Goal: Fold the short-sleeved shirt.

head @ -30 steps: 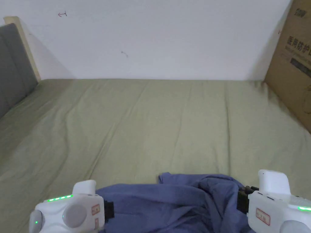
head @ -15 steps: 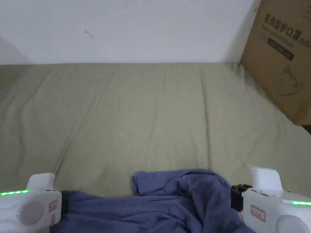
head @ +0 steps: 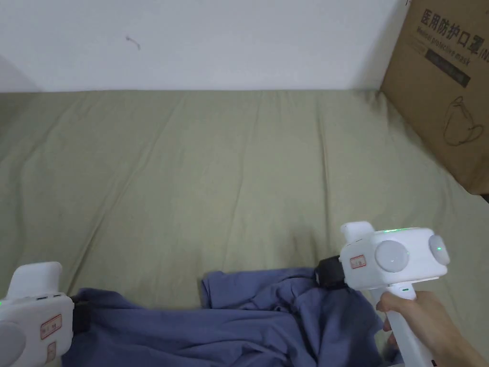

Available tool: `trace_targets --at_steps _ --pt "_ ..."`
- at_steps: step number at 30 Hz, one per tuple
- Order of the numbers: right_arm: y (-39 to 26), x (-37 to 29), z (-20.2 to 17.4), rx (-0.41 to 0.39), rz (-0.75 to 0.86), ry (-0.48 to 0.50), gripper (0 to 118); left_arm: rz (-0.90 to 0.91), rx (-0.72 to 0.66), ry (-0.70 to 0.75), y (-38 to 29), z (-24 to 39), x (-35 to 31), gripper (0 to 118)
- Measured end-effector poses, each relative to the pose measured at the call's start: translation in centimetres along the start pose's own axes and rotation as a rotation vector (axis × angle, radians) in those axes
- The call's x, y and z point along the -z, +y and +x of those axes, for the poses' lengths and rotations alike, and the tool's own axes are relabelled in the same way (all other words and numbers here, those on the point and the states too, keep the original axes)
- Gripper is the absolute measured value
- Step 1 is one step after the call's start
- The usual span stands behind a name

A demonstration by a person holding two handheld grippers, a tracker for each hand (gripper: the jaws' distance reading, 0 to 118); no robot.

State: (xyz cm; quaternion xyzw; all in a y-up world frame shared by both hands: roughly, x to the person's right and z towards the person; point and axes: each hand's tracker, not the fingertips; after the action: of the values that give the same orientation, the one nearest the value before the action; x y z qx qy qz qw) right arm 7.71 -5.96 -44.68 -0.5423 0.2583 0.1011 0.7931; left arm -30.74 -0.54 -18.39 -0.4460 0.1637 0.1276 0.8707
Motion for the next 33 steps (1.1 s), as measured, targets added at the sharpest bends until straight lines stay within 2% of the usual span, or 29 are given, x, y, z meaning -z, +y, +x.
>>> trace_targets --at_steps 1,3,4,5,6,7,8,9,14,16,18,21,24,26,30,33 --pt "-0.2 1.7 -0.1 -0.027 -0.051 -0.037 60 -0.003 0.003 0.001 0.2 0.0 0.2 2" --pt "0.1 0.7 -1.0 -0.083 0.017 -0.082 58 -0.016 0.012 0.011 0.1 0.3 0.2 2" --pt "0.3 0.0 -1.7 -0.130 0.029 -0.109 47 -0.018 0.025 0.012 0.0 0.4 0.1 2" --pt "0.4 -0.4 -2.3 -0.180 0.067 -0.152 20 -0.018 0.029 0.015 0.2 0.0 0.5 2" --pt "0.4 -0.8 -2.6 -0.196 0.073 -0.199 2 -0.017 0.032 0.014 0.2 0.0 0.3 2" --pt "0.6 -0.5 -2.5 -0.167 0.043 -0.153 2 -0.014 0.034 0.011 0.3 0.0 0.1 2" --pt "0.5 0.0 -2.4 -0.167 0.012 -0.165 2 -0.009 0.030 0.011 0.4 -0.1 -0.2 2" --pt "0.4 -0.3 -2.3 -0.170 0.028 -0.166 2 -0.005 0.027 0.004 0.6 -0.3 -0.5 2" --pt "0.6 -5.9 -1.0 -0.040 0.133 -0.101 2 0.040 0.046 -0.005 1.7 -0.7 -3.8 2" --pt "0.7 -8.8 -0.2 -0.013 0.186 -0.098 2 0.081 0.051 0.003 2.4 -0.9 -5.6 2" --pt "0.8 -12.2 0.5 -0.002 0.241 -0.123 2 0.126 0.062 0.016 3.2 -1.2 -7.6 2" --pt "1.0 -17.8 1.7 0.030 0.329 -0.108 2 0.190 0.083 0.042 4.4 -1.4 -11.4 2" --pt "1.2 -23.3 1.8 0.029 0.428 -0.163 2 0.253 0.063 0.051 6.0 -1.8 -15.0 2" --pt "1.7 -26.3 2.4 0.044 0.469 -0.187 2 0.316 0.099 0.076 7.1 -1.3 -17.6 2" --pt "1.7 -31.6 2.7 0.083 0.574 -0.151 2 0.399 0.148 0.120 9.5 -0.7 -21.8 2" --pt "2.1 -34.9 2.2 0.075 0.625 -0.152 2 0.446 0.162 0.122 11.4 -0.5 -24.4 2"
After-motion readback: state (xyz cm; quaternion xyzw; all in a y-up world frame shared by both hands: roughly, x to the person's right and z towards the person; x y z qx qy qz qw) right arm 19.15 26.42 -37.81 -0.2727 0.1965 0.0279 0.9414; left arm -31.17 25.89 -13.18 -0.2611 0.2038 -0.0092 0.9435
